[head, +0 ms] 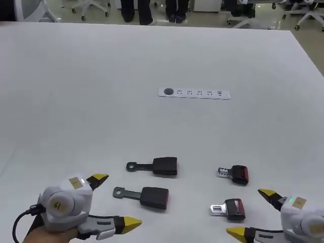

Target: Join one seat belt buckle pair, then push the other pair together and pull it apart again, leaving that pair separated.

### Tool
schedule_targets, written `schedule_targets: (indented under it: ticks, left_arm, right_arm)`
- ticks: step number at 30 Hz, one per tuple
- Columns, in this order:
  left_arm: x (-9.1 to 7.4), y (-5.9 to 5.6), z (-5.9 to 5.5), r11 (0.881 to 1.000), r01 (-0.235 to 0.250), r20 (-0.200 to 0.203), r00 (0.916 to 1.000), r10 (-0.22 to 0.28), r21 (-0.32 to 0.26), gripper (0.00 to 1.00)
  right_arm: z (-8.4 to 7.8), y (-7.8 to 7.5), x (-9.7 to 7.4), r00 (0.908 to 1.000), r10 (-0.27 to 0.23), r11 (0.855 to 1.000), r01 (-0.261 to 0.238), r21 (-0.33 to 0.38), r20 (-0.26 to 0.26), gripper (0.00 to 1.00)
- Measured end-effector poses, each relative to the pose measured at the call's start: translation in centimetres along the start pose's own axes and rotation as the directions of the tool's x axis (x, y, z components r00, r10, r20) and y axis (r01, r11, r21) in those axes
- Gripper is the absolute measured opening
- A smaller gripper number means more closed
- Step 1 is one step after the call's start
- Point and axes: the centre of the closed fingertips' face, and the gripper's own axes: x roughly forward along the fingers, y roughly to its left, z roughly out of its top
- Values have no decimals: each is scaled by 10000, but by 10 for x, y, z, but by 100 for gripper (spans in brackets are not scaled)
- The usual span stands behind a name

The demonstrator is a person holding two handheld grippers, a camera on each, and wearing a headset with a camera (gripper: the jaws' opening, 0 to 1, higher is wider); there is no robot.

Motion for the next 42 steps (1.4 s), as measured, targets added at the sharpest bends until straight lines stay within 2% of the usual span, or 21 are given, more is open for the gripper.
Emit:
schedule_targets:
  ticks: [3,5,10,14,18,27,32,36,37,38,40,42]
  left_arm:
    - [8,0,-1,9996,111,-307,9995,-103,267,91]
    - [11,1,-5,9992,235,-405,9989,-221,329,91]
    - [25,-3,-9,9964,568,-761,9957,-520,626,90]
    - [35,-9,-6,9921,857,-968,9923,-767,920,88]
    - [41,-14,-7,9818,1290,-1112,9872,-1140,1390,79]
    - [64,-15,-13,9652,2008,-1646,9710,-1735,1676,75]
    - [74,-20,-12,9410,2553,-1945,9573,-2139,2220,70]
    - [84,-19,-20,9210,3010,-2338,9410,-2447,2475,67]
    - [85,-19,-24,9138,3166,-2579,9329,-2514,2545,66]
    - [87,-18,-25,9055,3262,-2707,9287,-2534,2715,65]
    - [90,-18,-27,8945,3428,-2795,9231,-2641,2869,63]
    - [93,-18,-29,8837,3596,-2952,9157,-2725,2997,61]
  right_arm:
    - [-1,-1,4,9997,235,9997,-235,74,-2,88]
    - [-5,-2,7,9994,314,9994,-316,-115,-161,87]
    - [-5,-4,13,9969,730,9973,-733,-102,-284,87]
    - [-7,-2,17,9925,1121,9926,-1141,-408,-486,87]
    - [-11,-2,21,9876,1414,9882,-1449,-489,-683,86]
    - [-16,-3,33,9789,1743,9804,-1825,-735,-1063,82]
    - [-19,-3,37,9723,1953,9746,-2071,-859,-1284,79]
    - [-24,-4,39,9626,2215,9666,-2379,-958,-1558,73]
    - [-25,-6,41,9608,2261,9639,-2444,-1053,-1603,70]
    - [-25,-6,42,9591,2311,9622,-2502,-1079,-1636,69]
    - [-28,-6,43,9510,2462,9532,-2725,-1308,-1873,68]
    - [-32,-7,44,9412,2621,9412,-2981,-1592,-2132,61]
